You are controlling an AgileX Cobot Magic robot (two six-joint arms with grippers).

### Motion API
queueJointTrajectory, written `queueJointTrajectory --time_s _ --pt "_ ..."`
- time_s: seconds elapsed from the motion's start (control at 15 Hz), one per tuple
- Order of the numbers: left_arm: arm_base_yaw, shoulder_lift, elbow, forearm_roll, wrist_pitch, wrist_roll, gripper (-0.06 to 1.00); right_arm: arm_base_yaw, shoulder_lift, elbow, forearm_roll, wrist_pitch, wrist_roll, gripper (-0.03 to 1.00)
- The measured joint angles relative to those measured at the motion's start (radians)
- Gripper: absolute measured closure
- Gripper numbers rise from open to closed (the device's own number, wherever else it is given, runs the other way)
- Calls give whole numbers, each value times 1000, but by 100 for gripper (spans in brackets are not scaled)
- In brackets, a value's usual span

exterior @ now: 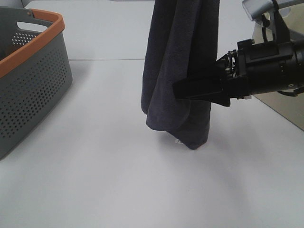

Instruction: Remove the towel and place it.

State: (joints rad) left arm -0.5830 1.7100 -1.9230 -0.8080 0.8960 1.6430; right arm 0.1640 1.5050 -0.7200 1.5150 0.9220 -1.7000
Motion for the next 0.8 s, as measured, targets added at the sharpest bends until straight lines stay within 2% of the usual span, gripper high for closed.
queueJointTrajectory --time_s 0.13,0.27,0.47,0.6,0.8 --pt "0 0 0 0 0 0 94 8 33 0 21 0 -27 38" --pt "0 0 0 1 0 0 94 62 51 0 14 -4 -35 38" --pt "0 0 0 1 0 0 94 163 67 0 3 -93 -36 38" --pt "0 0 0 1 1 0 94 181 68 0 3 -121 -36 38" --pt "0 0 0 5 1 0 94 184 74 0 5 -85 -36 38"
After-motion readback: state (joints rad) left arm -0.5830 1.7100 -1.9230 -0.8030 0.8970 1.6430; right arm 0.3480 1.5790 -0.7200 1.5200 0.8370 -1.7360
